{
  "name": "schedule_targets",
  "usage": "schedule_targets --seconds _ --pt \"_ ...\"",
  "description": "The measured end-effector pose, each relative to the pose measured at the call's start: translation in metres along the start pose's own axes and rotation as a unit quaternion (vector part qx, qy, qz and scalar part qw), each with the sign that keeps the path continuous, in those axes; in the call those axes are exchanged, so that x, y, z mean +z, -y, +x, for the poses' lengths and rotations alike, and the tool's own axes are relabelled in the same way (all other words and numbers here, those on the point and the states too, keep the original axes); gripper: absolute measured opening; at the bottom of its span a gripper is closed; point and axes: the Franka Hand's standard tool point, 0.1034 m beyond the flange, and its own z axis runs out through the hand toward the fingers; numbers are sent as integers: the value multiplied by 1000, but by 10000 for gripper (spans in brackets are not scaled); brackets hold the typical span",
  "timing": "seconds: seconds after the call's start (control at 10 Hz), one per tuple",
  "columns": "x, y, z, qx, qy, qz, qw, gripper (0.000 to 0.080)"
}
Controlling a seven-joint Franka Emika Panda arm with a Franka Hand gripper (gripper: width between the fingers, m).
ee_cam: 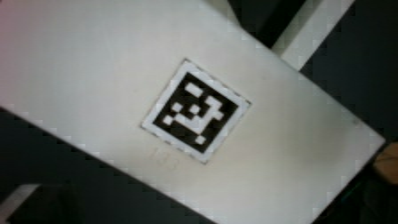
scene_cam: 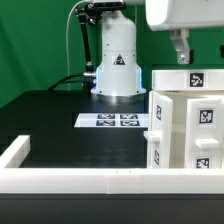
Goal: Assemble cabinet
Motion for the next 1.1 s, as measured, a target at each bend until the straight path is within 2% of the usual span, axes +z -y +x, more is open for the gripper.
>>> schedule_targets --seconds 0.3,0.7,0.8,1.1 --pt "4 -5 -7 -143 8 -1 990 797" --pt "9 -15 -21 -341 29 -3 939 797" --pt "10 -15 -23 -320 30 -3 947 797" --pt "15 -18 -29 -315 33 1 948 797"
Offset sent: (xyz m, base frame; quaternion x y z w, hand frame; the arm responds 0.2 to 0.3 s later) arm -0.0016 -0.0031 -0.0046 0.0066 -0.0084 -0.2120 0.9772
